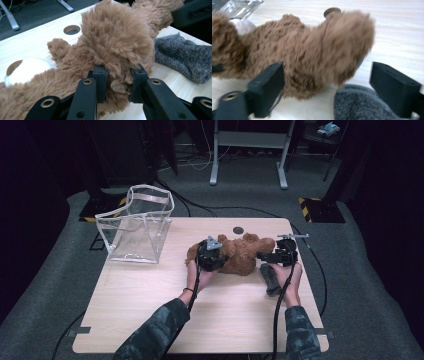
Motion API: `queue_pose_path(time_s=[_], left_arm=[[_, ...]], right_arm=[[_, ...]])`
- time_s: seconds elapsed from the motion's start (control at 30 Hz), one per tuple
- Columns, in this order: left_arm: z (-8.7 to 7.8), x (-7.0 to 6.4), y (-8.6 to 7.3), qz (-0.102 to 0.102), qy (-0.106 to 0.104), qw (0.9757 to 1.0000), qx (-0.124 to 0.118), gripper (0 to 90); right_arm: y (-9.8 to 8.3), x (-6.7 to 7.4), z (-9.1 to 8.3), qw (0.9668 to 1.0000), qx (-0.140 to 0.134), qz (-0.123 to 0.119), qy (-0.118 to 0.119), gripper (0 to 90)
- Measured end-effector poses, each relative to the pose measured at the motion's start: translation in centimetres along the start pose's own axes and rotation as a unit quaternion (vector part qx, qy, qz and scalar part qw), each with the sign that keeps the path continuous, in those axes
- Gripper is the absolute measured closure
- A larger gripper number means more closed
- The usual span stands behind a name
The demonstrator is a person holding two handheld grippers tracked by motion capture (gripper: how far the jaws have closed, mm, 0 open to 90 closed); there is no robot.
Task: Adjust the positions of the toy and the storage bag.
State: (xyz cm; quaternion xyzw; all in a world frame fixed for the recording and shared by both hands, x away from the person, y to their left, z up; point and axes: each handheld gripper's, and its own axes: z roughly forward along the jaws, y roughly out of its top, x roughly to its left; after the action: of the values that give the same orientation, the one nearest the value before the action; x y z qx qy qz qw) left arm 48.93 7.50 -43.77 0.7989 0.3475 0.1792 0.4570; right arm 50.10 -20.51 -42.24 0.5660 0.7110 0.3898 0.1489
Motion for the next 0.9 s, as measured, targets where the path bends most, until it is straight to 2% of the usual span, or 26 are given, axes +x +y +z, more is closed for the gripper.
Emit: queue_pose_path(time_s=[0.07,0.1,0.13,0.27,0.3,0.33,0.37,0.4,0.47,0.67,0.77,0.9], left_arm=[[-0.1,0.1,-0.1,0.0,-0.003,1.0,0.0,72.7],[-0.3,0.2,-0.3,-0.003,-0.003,1.0,-0.002,72.7],[-0.5,0.4,-0.5,-0.002,-0.007,1.0,-0.002,73.1],[-0.9,0.6,-1.0,-0.003,-0.008,1.0,-0.001,73.4],[-1.0,0.6,-1.0,-0.004,-0.008,1.0,-0.002,73.6],[-1.0,0.6,-1.0,-0.004,-0.008,1.0,-0.002,73.8],[-1.1,0.6,-1.1,-0.006,-0.004,1.0,-0.005,73.8],[-1.2,0.7,-1.1,-0.004,-0.005,1.0,-0.004,74.2],[-1.3,0.7,-1.0,-0.003,0.0,1.0,-0.008,75.2],[-2.0,1.1,-0.3,0.003,0.012,0.9997,-0.019,75.9],[-2.4,1.3,0.2,0.008,0.021,0.9994,-0.024,75.9],[-2.8,1.9,0.9,0.007,0.032,0.9991,-0.025,76.0]], right_arm=[[0.1,0.1,0.1,1.0,-0.003,-0.001,-0.005,15.5],[0.2,0.1,0.2,1.0,-0.006,-0.004,0.001,18.5],[0.5,0.2,0.3,1.0,-0.003,-0.002,-0.003,26.1],[0.8,0.1,0.6,0.9998,0.002,0.007,0.018,39.7],[0.9,0.2,0.6,0.9999,0.001,0.003,0.016,46.3],[0.9,0.2,0.6,0.9999,0.001,0.003,0.016,46.3],[0.9,0.4,0.7,0.9998,0.003,0.002,0.018,50.0],[0.9,0.7,0.7,0.9998,0.005,-0.007,0.017,57.8],[0.9,1.3,0.6,0.9997,0.0,-0.021,0.015,65.0],[1.3,2.4,-0.2,0.9987,-0.021,-0.047,0.001,68.3],[1.7,3.1,-0.8,0.998,-0.024,-0.058,0.008,68.3],[2.0,3.9,-1.5,0.9974,-0.033,-0.063,0.005,68.5]])
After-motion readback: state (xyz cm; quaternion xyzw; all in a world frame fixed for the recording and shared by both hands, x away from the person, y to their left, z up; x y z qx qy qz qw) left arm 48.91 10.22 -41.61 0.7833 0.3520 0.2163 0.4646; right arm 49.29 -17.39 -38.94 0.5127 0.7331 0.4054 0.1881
